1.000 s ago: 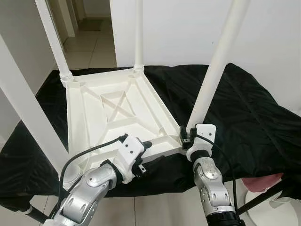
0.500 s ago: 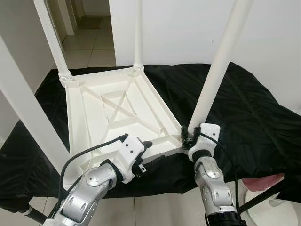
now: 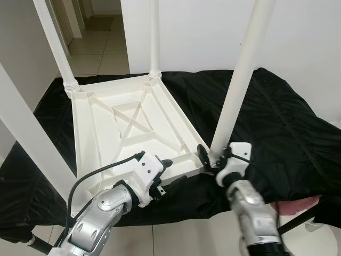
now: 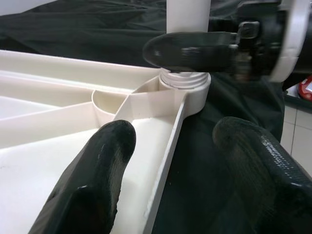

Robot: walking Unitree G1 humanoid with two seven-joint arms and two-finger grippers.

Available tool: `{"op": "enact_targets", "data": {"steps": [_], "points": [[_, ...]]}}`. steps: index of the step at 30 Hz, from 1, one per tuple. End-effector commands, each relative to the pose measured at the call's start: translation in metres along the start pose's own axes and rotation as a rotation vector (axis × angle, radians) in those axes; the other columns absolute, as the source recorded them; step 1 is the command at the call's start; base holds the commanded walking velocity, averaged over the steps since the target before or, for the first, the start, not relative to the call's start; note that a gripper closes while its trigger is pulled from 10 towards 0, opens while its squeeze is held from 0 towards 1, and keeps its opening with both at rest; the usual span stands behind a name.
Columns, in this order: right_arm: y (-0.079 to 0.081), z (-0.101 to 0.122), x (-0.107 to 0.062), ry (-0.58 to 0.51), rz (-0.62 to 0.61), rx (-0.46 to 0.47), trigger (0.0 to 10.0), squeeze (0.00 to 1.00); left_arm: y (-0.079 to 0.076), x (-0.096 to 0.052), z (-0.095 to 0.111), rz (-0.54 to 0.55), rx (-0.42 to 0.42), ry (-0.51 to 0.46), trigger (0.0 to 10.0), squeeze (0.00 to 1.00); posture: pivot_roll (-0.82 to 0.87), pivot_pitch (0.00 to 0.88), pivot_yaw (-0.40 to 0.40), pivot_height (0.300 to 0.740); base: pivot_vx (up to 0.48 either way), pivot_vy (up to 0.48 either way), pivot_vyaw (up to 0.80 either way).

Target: Building children table

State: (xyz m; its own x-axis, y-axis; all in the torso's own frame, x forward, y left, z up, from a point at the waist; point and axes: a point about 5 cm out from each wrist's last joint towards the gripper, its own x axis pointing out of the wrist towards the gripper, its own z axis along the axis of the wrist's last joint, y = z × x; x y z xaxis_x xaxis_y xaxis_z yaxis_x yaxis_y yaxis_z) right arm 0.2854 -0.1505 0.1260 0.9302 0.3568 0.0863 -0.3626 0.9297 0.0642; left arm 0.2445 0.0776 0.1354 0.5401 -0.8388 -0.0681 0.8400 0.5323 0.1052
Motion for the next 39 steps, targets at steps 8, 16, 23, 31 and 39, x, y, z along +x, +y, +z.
{"op": "enact_targets", "data": {"steps": [8, 16, 23, 31, 39], "points": [[-0.007, 0.004, 0.005, 0.011, 0.218, -0.105, 10.0, 0.00, 0.001, 0.003, 0.002, -0.036, 0.006, -0.001, 10.0, 0.00, -0.02, 0.000, 0.044, 0.740, 0.000, 0.000, 0.00], [-0.028, 0.010, 0.013, 0.052, 0.307, -0.183, 9.1, 0.00, 0.004, 0.004, 0.003, -0.027, 0.010, -0.005, 10.0, 0.00, -0.01, 0.000, 0.046, 0.740, 0.000, 0.000, 0.00], [-0.034, 0.007, 0.018, 0.075, 0.358, -0.205, 6.0, 0.00, 0.005, 0.004, 0.004, -0.025, 0.015, -0.004, 10.0, 0.00, -0.01, 0.000, 0.049, 0.740, 0.000, 0.000, 0.00], [-0.040, 0.003, 0.019, 0.095, 0.393, -0.236, 0.0, 0.00, 0.005, 0.003, 0.003, -0.028, 0.017, 0.000, 10.0, 0.00, -0.01, 0.000, 0.052, 0.740, 0.000, 0.000, 0.00], [-0.042, -0.001, 0.015, 0.098, 0.401, -0.236, 0.0, 0.00, 0.004, 0.003, 0.003, -0.028, 0.010, -0.001, 10.0, 0.00, -0.02, 0.000, 0.051, 0.740, 0.000, 0.000, 0.00]]}}
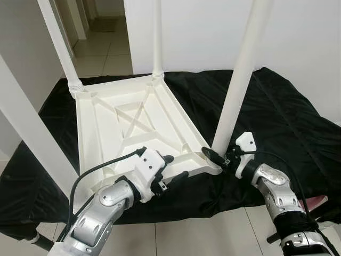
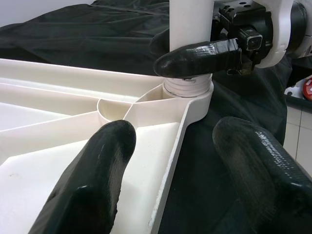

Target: Building children table

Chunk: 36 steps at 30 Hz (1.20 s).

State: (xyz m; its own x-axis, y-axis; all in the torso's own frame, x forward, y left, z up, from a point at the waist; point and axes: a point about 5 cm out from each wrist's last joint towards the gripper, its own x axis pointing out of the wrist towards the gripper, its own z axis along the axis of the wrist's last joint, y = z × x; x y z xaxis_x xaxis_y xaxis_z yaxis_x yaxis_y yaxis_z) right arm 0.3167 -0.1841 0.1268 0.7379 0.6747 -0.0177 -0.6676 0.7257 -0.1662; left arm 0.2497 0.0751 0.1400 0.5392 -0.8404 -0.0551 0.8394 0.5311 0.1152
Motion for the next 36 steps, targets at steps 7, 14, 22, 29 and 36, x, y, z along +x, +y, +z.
{"op": "enact_targets", "data": {"steps": [7, 14, 22, 29, 36], "points": [[0.006, -0.003, -0.004, -0.017, -0.043, 0.040, 10.0, 0.00, -0.001, -0.002, -0.003, -0.033, 0.000, 0.014, 10.0, 0.00, -0.02, 0.000, 0.043, 0.740, 0.000, 0.000, 0.00], [0.019, -0.009, -0.003, 0.030, -0.153, 0.060, 10.0, 0.00, -0.002, -0.003, -0.004, -0.009, -0.009, 0.008, 10.0, 0.00, -0.03, 0.000, 0.040, 0.740, 0.000, 0.000, 0.00], [0.031, -0.010, -0.003, 0.043, -0.394, 0.128, 10.0, 0.00, -0.005, -0.002, -0.006, -0.017, -0.014, 0.012, 10.0, 0.00, -0.03, 0.000, 0.035, 0.740, 0.000, 0.000, 0.00], [0.045, -0.013, 0.000, 0.071, -0.628, 0.233, 10.0, 0.00, -0.006, -0.003, -0.006, -0.017, -0.016, 0.013, 10.0, 0.00, -0.03, 0.000, 0.022, 0.740, 0.000, 0.000, 0.00], [0.066, -0.007, 0.015, 0.066, -0.812, 0.279, 10.0, 0.00, -0.005, -0.003, -0.006, 0.001, -0.020, 0.007, 10.0, 0.00, -0.02, 0.000, 0.015, 0.740, 0.000, 0.000, 0.00]]}}
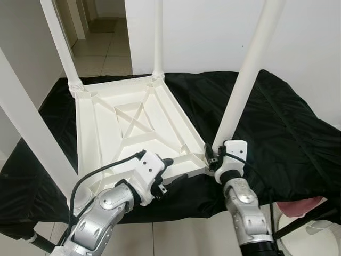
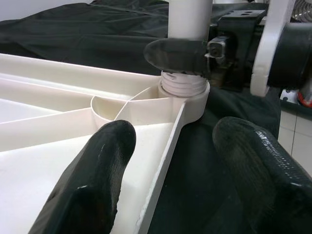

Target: Building children table

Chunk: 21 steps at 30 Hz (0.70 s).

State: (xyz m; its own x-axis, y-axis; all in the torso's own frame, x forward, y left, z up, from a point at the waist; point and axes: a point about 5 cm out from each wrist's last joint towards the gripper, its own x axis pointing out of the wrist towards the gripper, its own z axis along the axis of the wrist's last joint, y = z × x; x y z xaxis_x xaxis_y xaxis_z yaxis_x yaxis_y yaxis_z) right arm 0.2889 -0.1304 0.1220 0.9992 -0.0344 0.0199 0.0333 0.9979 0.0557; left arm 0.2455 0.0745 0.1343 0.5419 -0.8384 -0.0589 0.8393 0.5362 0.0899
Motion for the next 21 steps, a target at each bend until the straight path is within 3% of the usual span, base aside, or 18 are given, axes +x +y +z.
{"op": "enact_targets", "data": {"steps": [1, 8, 9, 14, 19, 20, 21], "points": [[0.006, -0.011, -0.005, 0.065, -0.029, 0.040, 10.0, 0.00, 0.000, -0.001, -0.001, 0.000, 0.003, 0.001, 10.0, 0.00, -0.02, 0.000, 0.015, 0.740, 0.000, 0.000, 0.00], [0.009, -0.010, -0.006, 0.073, 0.008, 0.042, 10.0, 0.00, -0.001, 0.000, 0.000, -0.012, 0.013, 0.002, 10.0, 0.00, -0.01, 0.000, 0.011, 0.740, 0.000, 0.000, 0.00], [0.009, -0.008, -0.006, 0.066, 0.018, 0.052, 10.0, 1.00, 0.000, 0.000, 0.000, -0.008, 0.012, -0.001, 10.0, 0.00, -0.01, 0.000, 0.011, 0.740, 0.000, 0.000, 0.00], [0.005, -0.004, -0.006, 0.043, 0.031, 0.057, 10.0, 1.00, 0.001, -0.001, 0.001, 0.000, 0.012, -0.001, 10.0, 0.00, -0.01, 0.000, 0.007, 0.740, 0.000, 0.000, 0.00], [-0.012, -0.001, -0.004, 0.029, 0.092, 0.030, 10.0, 1.00, 0.001, -0.002, 0.000, 0.009, 0.012, 0.001, 10.0, 0.00, -0.01, 0.000, 0.007, 0.740, 0.000, 0.000, 0.00], [-0.015, 0.000, -0.004, 0.029, 0.108, 0.026, 10.0, 0.00, 0.001, -0.002, 0.000, 0.010, 0.012, 0.001, 10.0, 0.00, -0.01, 0.000, 0.007, 0.740, 0.000, 0.000, 0.00], [-0.015, 0.000, -0.004, 0.029, 0.108, 0.026, 10.0, 0.00, 0.001, -0.002, 0.000, 0.010, 0.012, 0.001, 10.0, 0.00, -0.01, 0.000, 0.007, 0.740, 0.000, 0.000, 0.00]]}}
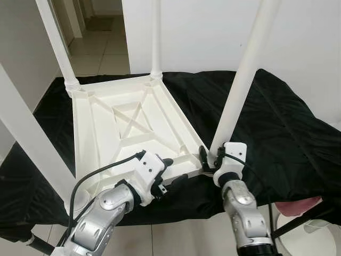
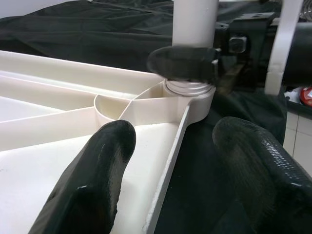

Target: Building children table

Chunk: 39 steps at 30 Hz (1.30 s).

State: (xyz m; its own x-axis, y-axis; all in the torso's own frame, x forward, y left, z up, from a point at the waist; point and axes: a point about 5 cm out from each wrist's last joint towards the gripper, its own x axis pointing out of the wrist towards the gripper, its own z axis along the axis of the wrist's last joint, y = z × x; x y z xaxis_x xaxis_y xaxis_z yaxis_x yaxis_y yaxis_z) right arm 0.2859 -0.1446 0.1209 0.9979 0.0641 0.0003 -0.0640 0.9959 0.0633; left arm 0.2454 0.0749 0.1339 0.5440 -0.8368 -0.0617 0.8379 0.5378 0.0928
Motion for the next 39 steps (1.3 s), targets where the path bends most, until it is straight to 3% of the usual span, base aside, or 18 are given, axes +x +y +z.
{"op": "enact_targets", "data": {"steps": [1, 6, 10, 13, 21, 22, 23, 24, 25, 26, 36, 37, 39], "points": [[-0.004, 0.002, -0.001, -0.013, 0.064, -0.003, 10.0, 0.00, 0.001, -0.002, 0.001, 0.011, 0.009, -0.003, 10.0, 0.00, -0.02, 0.000, 0.009, 0.740, 0.000, 0.000, 0.00], [-0.015, 0.001, 0.001, -0.031, 0.255, -0.069, 10.0, 0.00, 0.002, 0.000, 0.002, 0.013, 0.009, -0.008, 10.0, 0.00, -0.02, 0.000, 0.007, 0.740, 0.000, 0.000, 0.00], [-0.019, 0.001, 0.004, -0.029, 0.331, -0.095, 10.0, 0.00, 0.004, 0.001, 0.002, 0.016, 0.008, -0.012, 10.0, 0.00, -0.02, 0.000, 0.009, 0.740, 0.000, 0.000, 0.00], [-0.021, 0.006, 0.013, -0.030, 0.502, -0.128, 10.0, 0.00, 0.005, 0.002, 0.003, 0.013, 0.014, -0.011, 10.0, 0.00, -0.02, 0.000, 0.017, 0.740, 0.000, 0.000, 0.00], [-0.026, 0.012, 0.030, -0.019, 0.636, -0.206, 10.0, 0.00, 0.007, 0.002, 0.005, 0.014, 0.022, -0.013, 10.0, 0.00, -0.01, 0.000, 0.022, 0.740, 0.000, 0.000, 0.00], [-0.027, 0.011, 0.032, -0.007, 0.651, -0.216, 7.7, 0.00, 0.007, 0.003, 0.005, 0.013, 0.023, -0.014, 10.0, 0.00, -0.01, 0.000, 0.021, 0.740, 0.000, 0.000, 0.00], [-0.027, 0.011, 0.032, -0.007, 0.651, -0.216, 7.7, 0.00, 0.007, 0.003, 0.005, 0.013, 0.023, -0.014, 10.0, 0.00, -0.01, 0.000, 0.021, 0.740, 0.000, 0.000, 0.00], [-0.027, 0.009, 0.034, 0.008, 0.675, -0.229, 2.5, 0.00, 0.007, 0.003, 0.005, 0.011, 0.024, -0.014, 10.0, 0.00, -0.01, 0.000, 0.019, 0.740, 0.000, 0.000, 0.00], [-0.027, 0.009, 0.034, 0.008, 0.675, -0.229, 2.5, 0.00, 0.007, 0.003, 0.005, 0.011, 0.024, -0.014, 10.0, 0.00, -0.01, 0.000, 0.019, 0.740, 0.000, 0.000, 0.00], [-0.027, 0.009, 0.035, 0.013, 0.687, -0.235, 0.0, 0.00, 0.007, 0.003, 0.005, 0.011, 0.025, -0.014, 10.0, 0.00, -0.01, 0.000, 0.019, 0.740, 0.000, 0.000, 0.00], [-0.030, 0.000, 0.033, 0.049, 0.738, -0.234, 0.0, 0.00, 0.005, 0.002, 0.004, 0.012, 0.023, -0.015, 10.0, 0.00, -0.01, 0.000, 0.013, 0.740, 0.000, 0.000, 0.00], [-0.030, -0.001, 0.031, 0.056, 0.735, -0.218, 4.0, 0.00, 0.005, 0.002, 0.005, 0.015, 0.021, -0.015, 10.0, 0.00, -0.01, 0.000, 0.006, 0.740, 0.000, 0.000, 0.00], [-0.030, -0.001, 0.031, 0.056, 0.735, -0.218, 4.0, 0.00, 0.005, 0.002, 0.005, 0.015, 0.021, -0.015, 10.0, 0.00, -0.01, 0.000, 0.006, 0.740, 0.000, 0.000, 0.00]]}}
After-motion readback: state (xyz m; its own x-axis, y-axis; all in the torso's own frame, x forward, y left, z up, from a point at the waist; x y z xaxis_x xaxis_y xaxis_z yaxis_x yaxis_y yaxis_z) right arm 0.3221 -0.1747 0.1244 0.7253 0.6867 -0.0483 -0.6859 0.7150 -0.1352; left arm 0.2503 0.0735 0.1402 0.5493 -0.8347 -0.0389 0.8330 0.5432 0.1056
